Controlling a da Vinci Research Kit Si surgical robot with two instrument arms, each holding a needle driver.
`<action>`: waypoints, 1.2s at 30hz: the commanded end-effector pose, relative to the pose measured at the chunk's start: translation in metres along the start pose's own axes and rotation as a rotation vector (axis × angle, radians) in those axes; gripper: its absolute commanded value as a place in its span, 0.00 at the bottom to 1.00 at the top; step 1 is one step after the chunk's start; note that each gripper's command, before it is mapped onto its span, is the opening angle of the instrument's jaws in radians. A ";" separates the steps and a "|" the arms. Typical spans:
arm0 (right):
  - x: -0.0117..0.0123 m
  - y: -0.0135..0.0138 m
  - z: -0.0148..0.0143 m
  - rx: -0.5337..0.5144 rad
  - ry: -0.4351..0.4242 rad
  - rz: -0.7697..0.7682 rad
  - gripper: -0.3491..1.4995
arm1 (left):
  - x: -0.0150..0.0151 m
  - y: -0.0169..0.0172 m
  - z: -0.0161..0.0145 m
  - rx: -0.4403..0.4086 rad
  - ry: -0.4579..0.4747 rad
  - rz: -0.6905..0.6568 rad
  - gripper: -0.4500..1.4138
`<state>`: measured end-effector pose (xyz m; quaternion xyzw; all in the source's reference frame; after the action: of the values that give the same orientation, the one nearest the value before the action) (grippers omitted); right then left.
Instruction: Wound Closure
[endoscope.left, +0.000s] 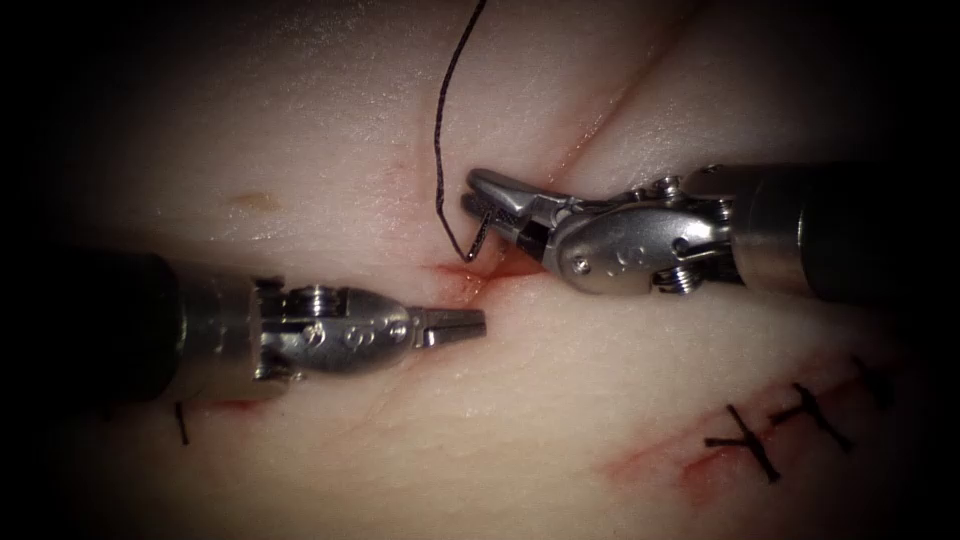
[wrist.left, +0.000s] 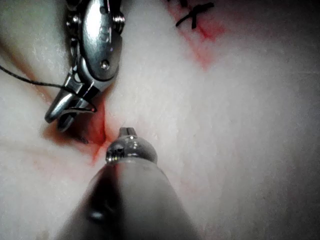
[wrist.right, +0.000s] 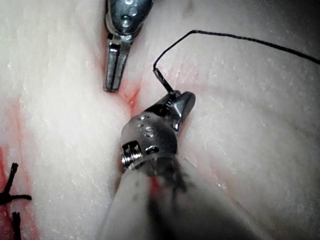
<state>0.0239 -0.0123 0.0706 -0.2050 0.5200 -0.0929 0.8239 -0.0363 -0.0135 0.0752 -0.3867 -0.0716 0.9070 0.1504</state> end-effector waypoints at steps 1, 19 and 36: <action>-0.0008 -0.0007 0.0007 0.005 -0.008 0.068 0.00 | -0.0003 0.0002 0.0012 0.001 -0.002 -0.002 0.12; -0.0005 -0.0066 0.0006 0.100 0.045 0.040 0.00 | -0.0026 -0.0003 0.0006 0.023 -0.018 0.008 0.10; 0.0000 -0.0034 0.0006 0.046 0.049 0.049 0.00 | -0.0023 0.0006 0.0018 0.036 -0.032 0.005 0.10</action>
<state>0.0238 -0.0150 0.0719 -0.1721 0.5412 -0.0901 0.8182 -0.0359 -0.0144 0.0772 -0.3696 -0.0554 0.9146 0.1542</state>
